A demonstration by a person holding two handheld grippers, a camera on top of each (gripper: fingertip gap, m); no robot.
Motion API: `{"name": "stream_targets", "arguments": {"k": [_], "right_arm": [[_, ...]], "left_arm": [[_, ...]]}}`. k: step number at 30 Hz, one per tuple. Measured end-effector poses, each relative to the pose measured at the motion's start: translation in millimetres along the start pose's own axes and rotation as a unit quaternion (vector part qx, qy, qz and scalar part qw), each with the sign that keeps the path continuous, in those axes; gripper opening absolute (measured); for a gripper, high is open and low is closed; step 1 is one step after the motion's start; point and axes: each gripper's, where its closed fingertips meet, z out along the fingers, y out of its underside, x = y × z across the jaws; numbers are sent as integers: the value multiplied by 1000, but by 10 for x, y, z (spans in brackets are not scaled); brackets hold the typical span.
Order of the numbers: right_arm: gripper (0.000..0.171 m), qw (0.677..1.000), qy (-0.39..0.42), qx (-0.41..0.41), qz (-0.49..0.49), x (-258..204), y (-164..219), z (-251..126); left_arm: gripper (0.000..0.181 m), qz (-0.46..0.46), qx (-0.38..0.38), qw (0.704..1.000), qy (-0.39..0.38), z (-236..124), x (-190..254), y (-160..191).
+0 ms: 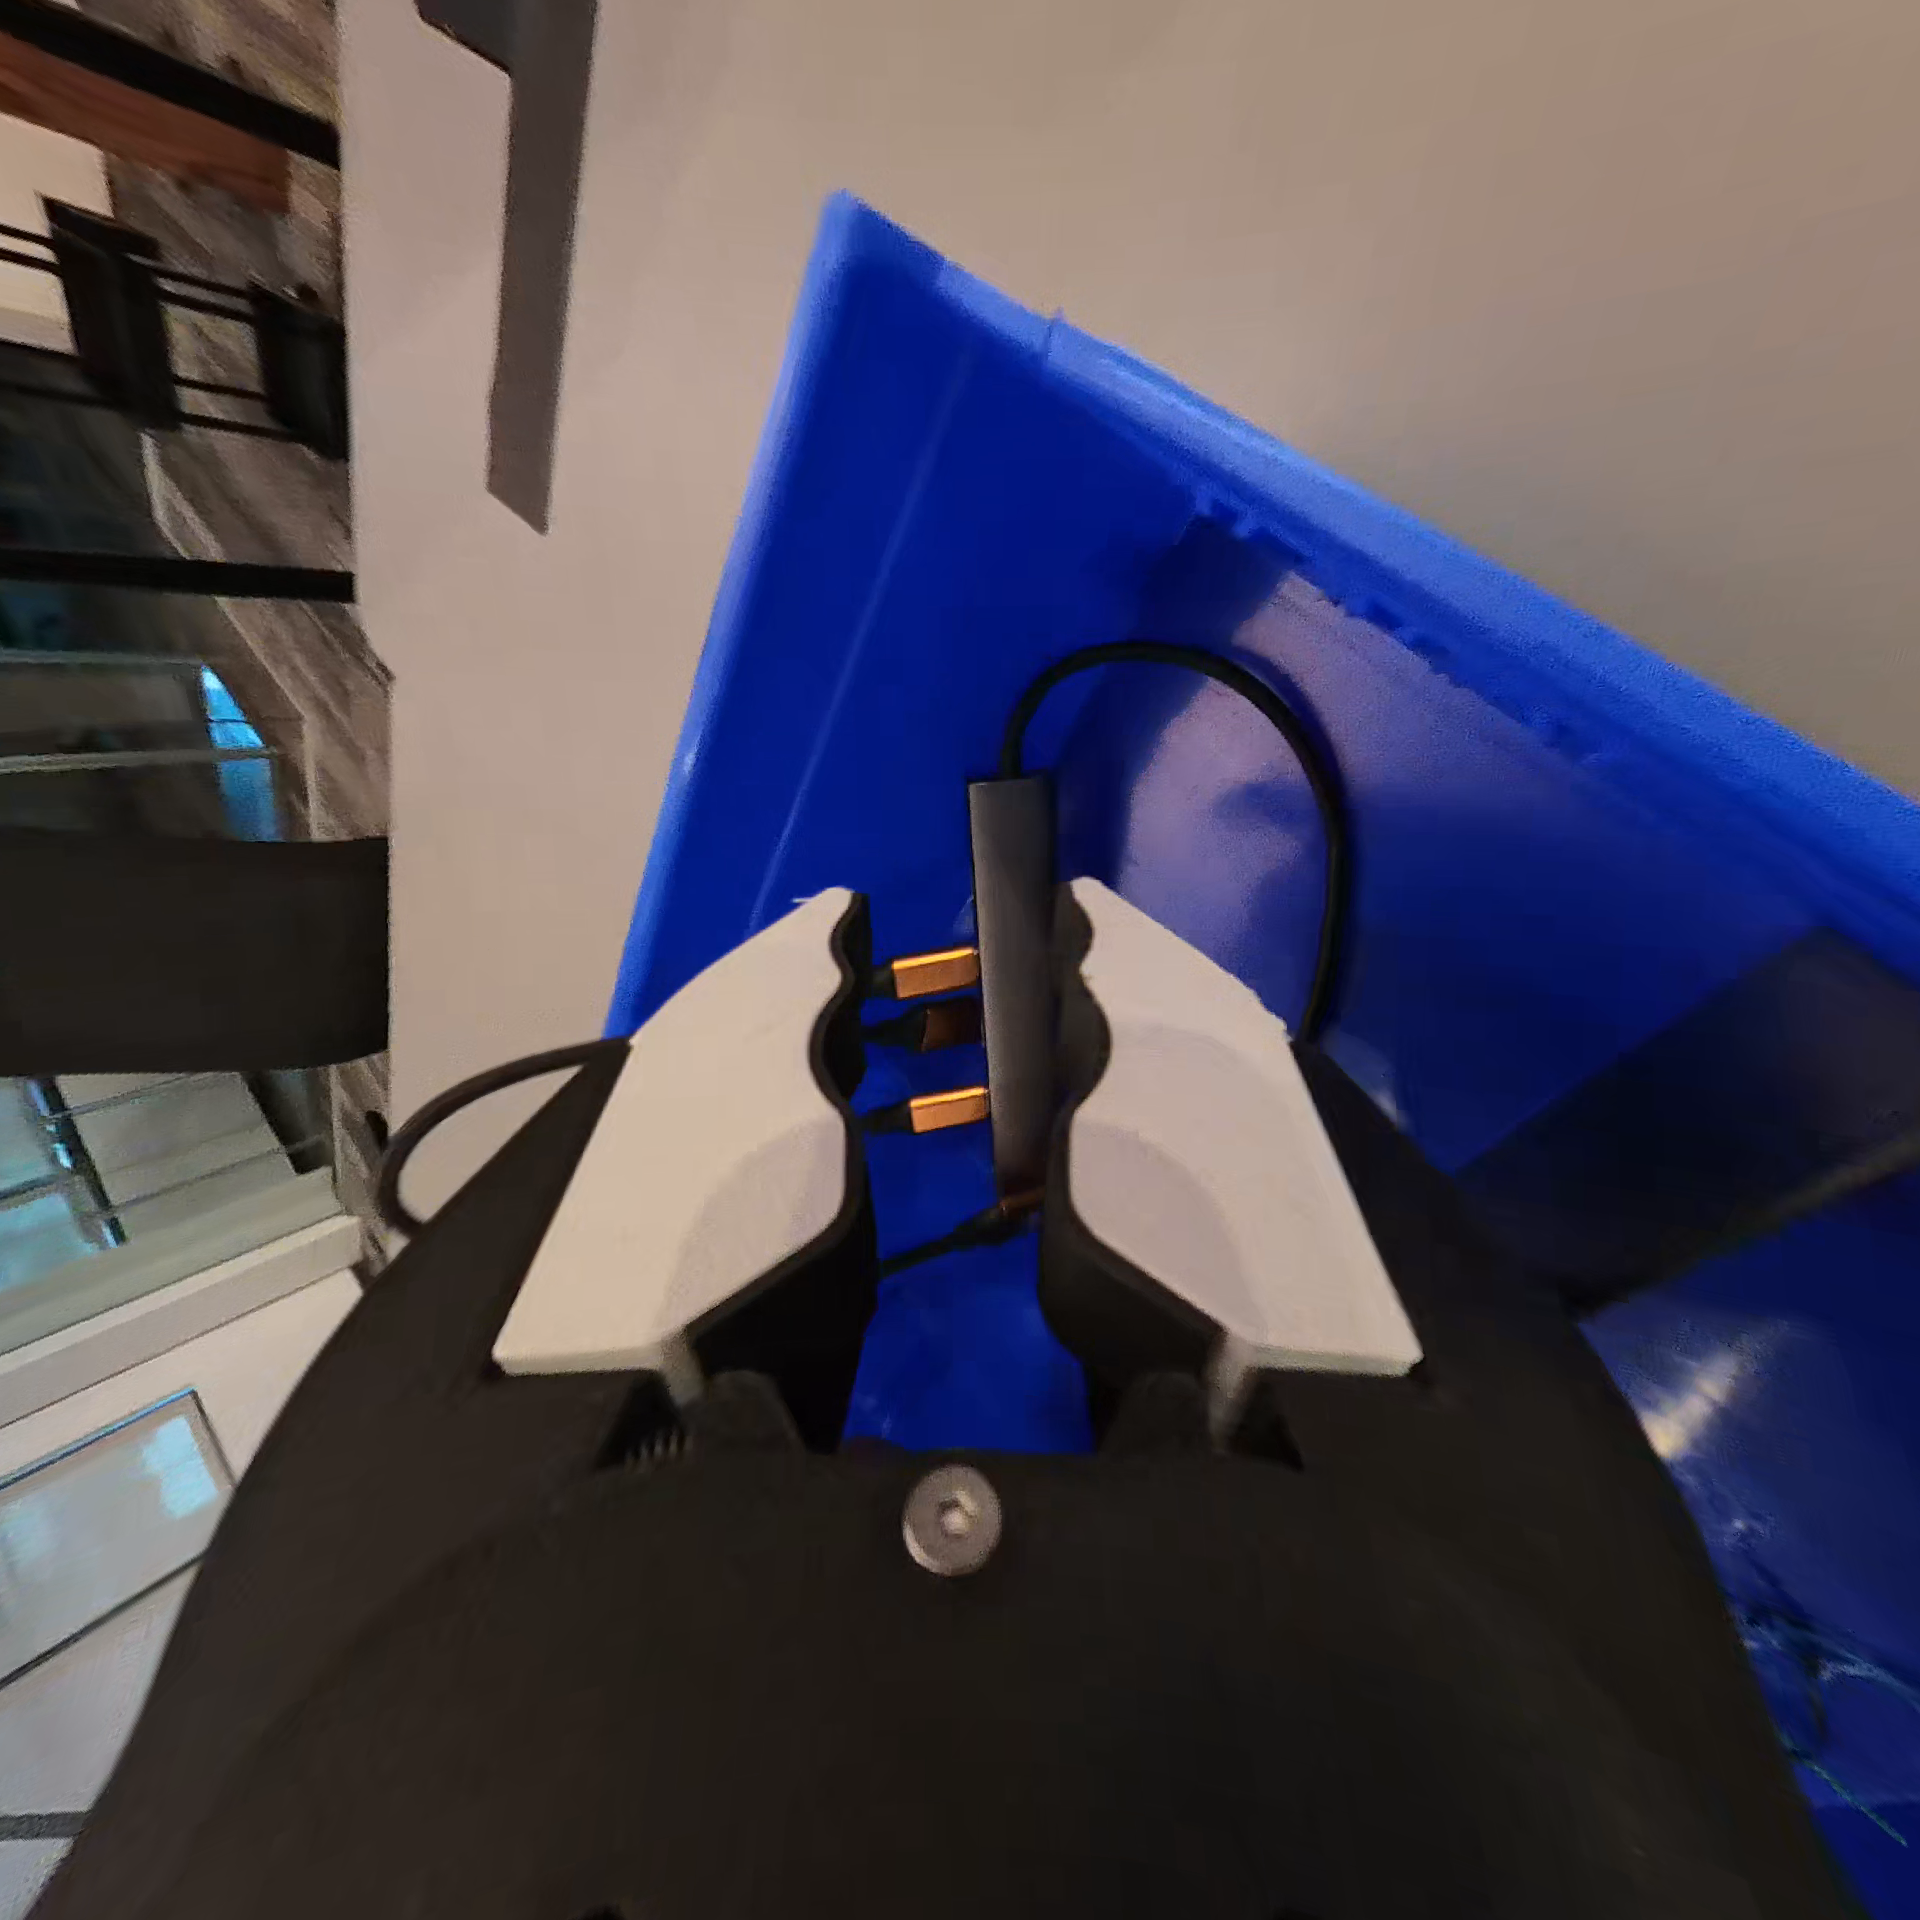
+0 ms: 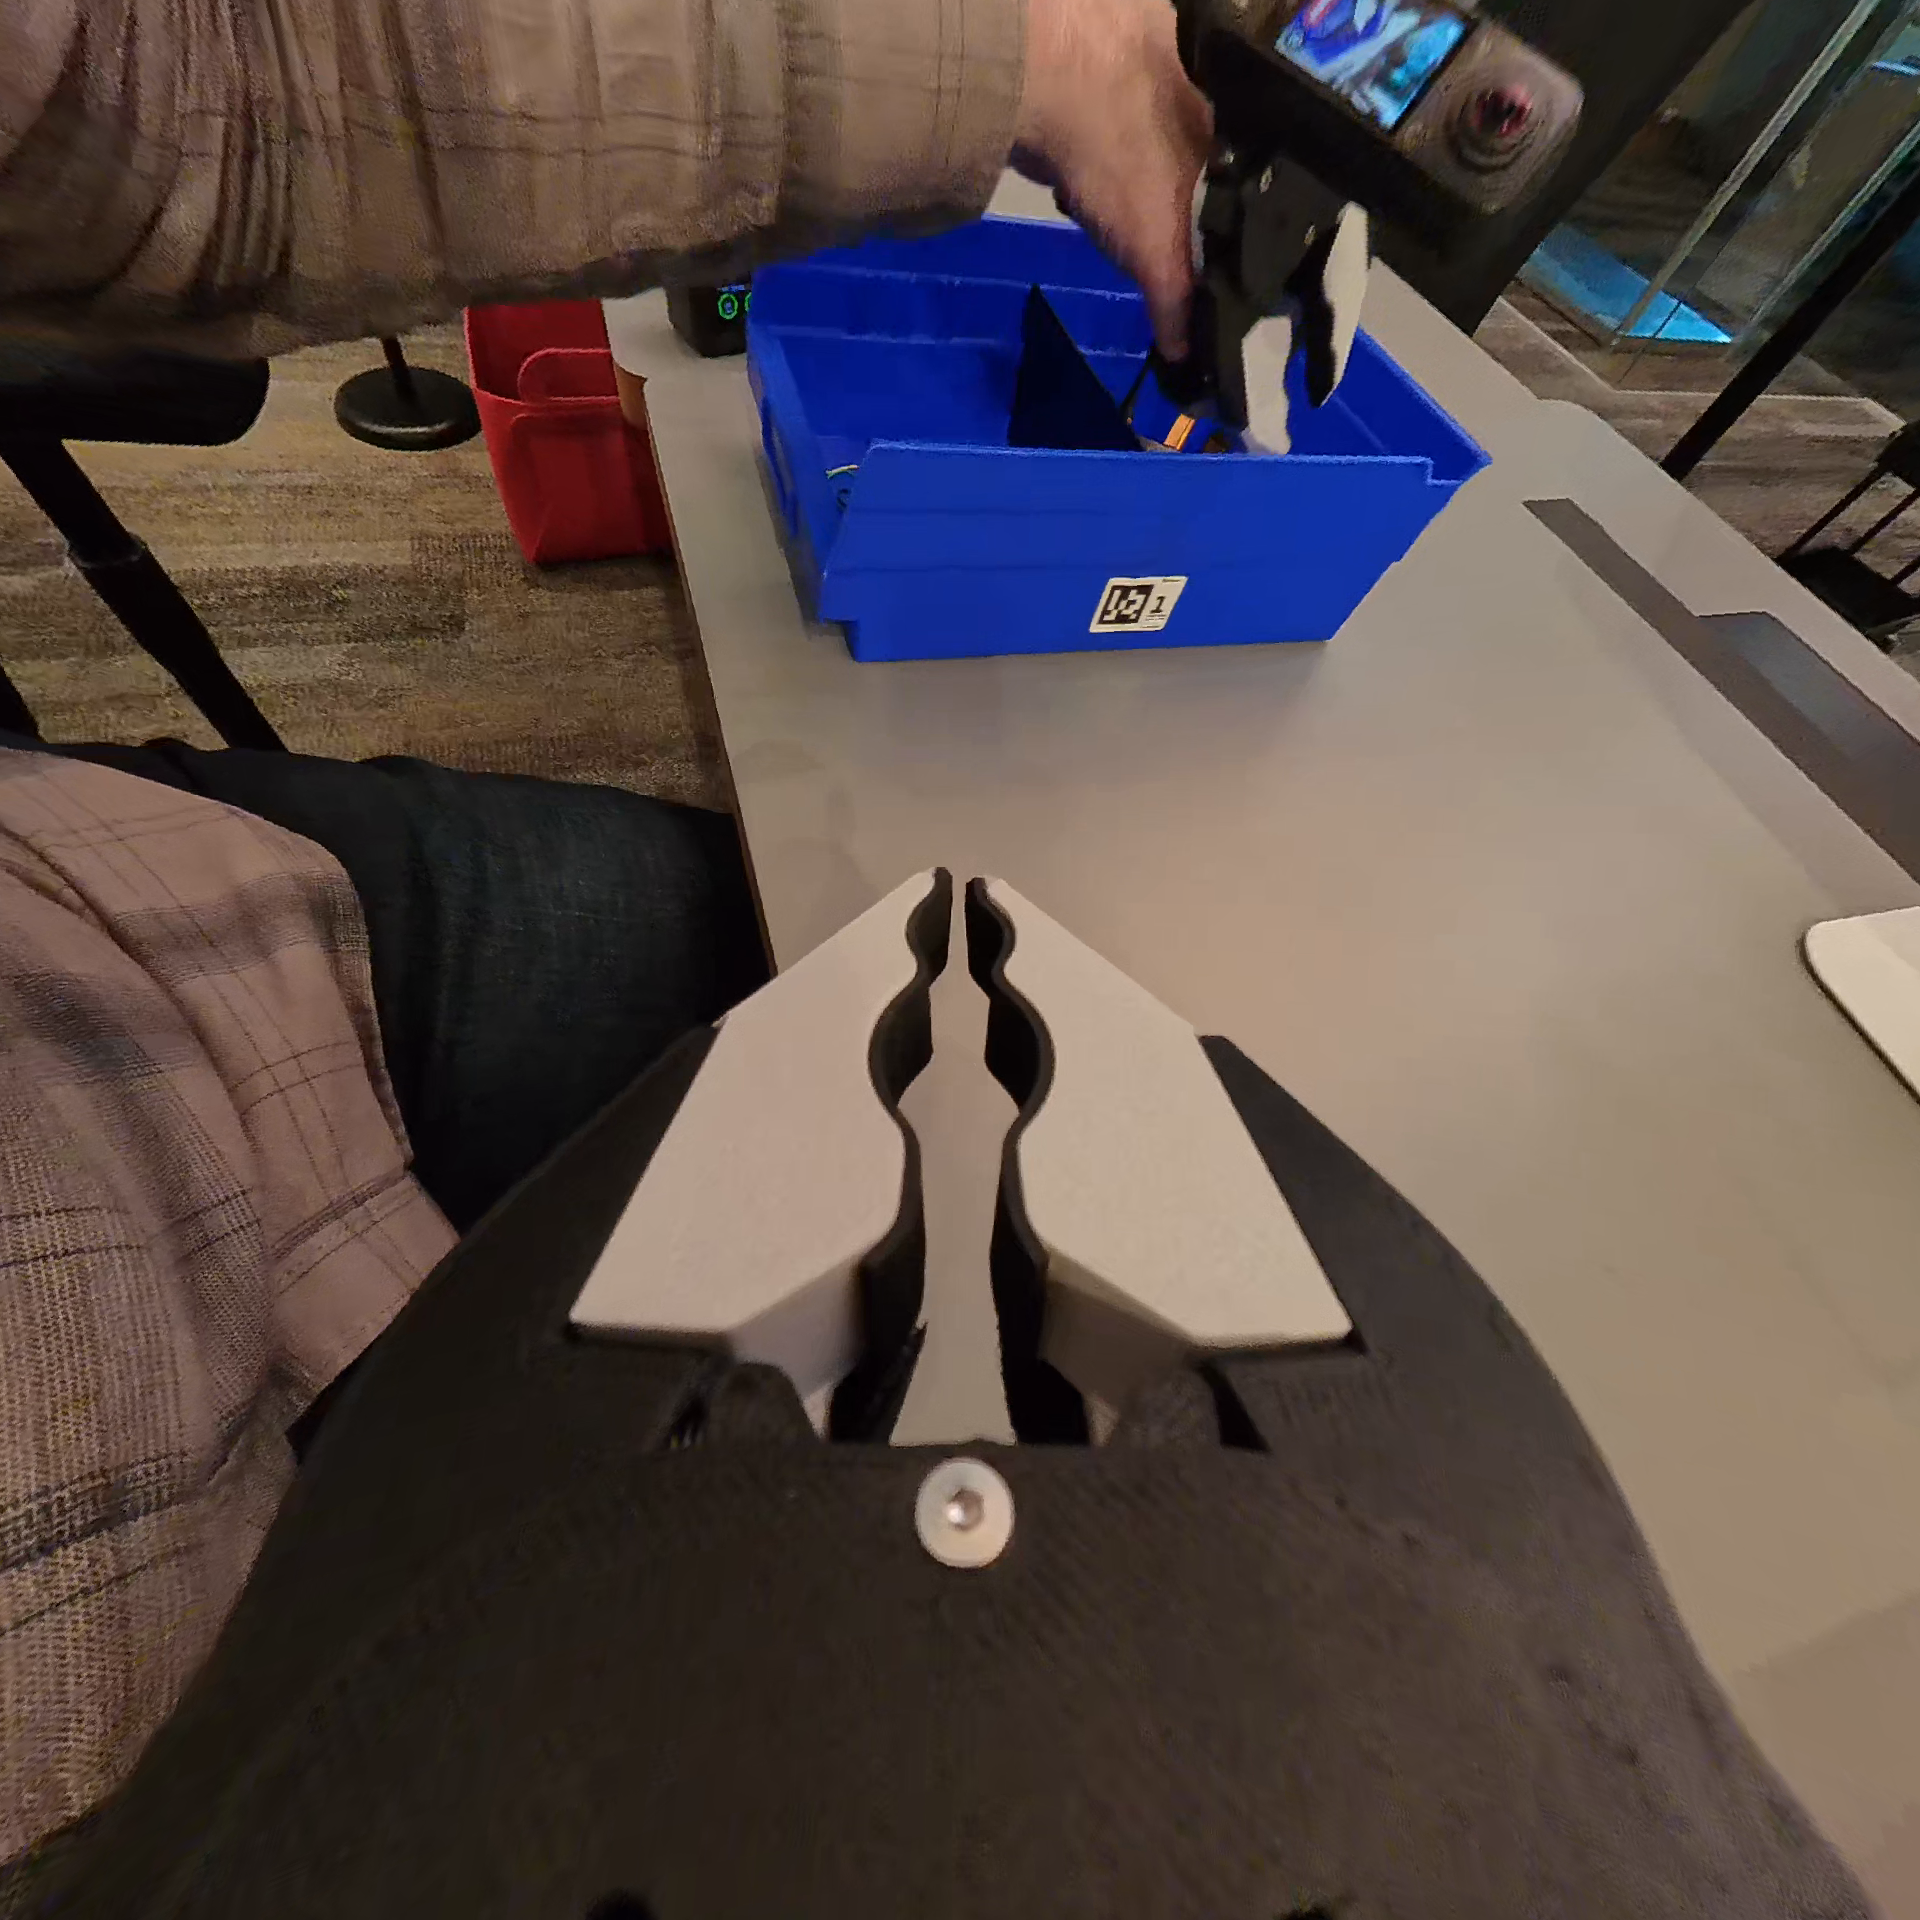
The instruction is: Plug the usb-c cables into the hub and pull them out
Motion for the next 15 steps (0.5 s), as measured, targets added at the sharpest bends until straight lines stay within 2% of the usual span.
{"name": "stream_targets", "arguments": {"k": [10, 15], "right_arm": [[0, 1000, -6, 6, 10, 25, 39, -4], [0, 1000, -6, 8, 16, 57, 62, -5]], "left_arm": [[34, 23, -72, 996, 44, 471, 138, 179], [24, 34, -94, 995, 22, 629, 133, 232]]}}
